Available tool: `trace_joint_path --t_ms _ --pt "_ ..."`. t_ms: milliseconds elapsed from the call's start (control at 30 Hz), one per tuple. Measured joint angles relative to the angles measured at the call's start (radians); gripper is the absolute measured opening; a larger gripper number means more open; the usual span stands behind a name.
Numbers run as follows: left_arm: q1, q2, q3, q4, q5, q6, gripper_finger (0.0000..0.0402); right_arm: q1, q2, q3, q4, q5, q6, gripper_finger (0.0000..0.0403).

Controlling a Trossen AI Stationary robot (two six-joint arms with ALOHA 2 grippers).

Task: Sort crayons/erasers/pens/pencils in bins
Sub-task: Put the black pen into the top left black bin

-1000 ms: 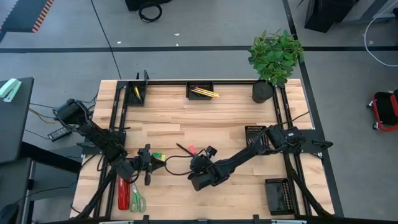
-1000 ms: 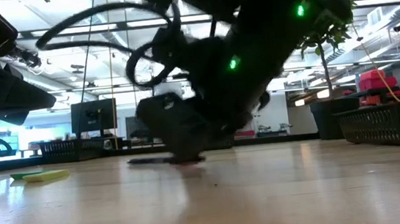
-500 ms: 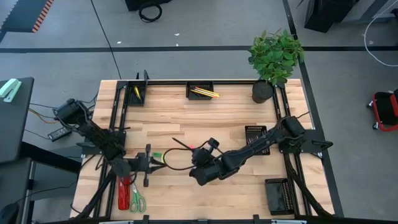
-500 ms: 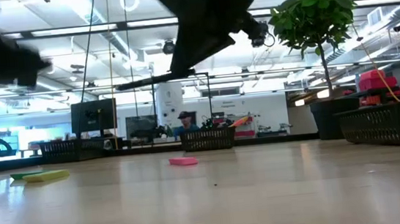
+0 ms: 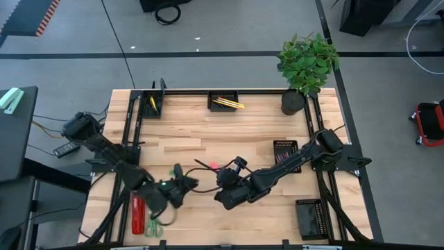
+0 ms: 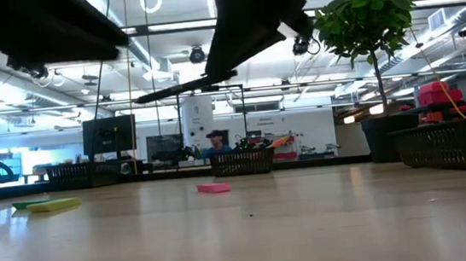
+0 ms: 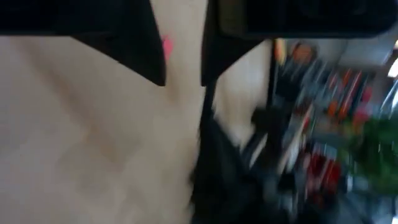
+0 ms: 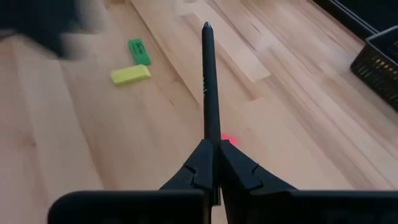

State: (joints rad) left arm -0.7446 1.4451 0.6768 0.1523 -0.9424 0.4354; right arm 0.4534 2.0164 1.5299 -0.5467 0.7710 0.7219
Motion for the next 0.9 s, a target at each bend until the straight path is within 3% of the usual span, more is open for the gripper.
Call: trace_joint_path --t_ms 133,267,400,500,700,900 --pt "0.015 0.047 0.105 -0.201 -0.097 -0.088 0.0168 0.025 -0.007 0.000 -0.022 0.004 0.014 0.0018" --pt "0.019 0.076 0.129 -0.196 -0.117 -0.092 0.0211 0.048 -0.010 0.000 -0.005 0.022 0.018 0.0018" --pt "0.048 0.130 0.140 -0.197 -0.119 -0.090 0.0229 0.050 -0.012 0.000 0.045 0.029 0.006 0.0018" --pt "0.072 0.177 0.144 -0.190 -0.138 -0.083 0.0229 0.050 -0.012 0.001 0.064 0.028 -0.001 0.0019" --pt "0.092 0.246 0.144 -0.123 -0.314 -0.111 0.0202 0.050 -0.012 0.001 0.066 0.020 0.000 0.0019" --pt "0.093 0.258 0.145 -0.084 -0.319 -0.136 0.0168 0.050 -0.012 0.001 0.064 0.017 0.000 0.0019"
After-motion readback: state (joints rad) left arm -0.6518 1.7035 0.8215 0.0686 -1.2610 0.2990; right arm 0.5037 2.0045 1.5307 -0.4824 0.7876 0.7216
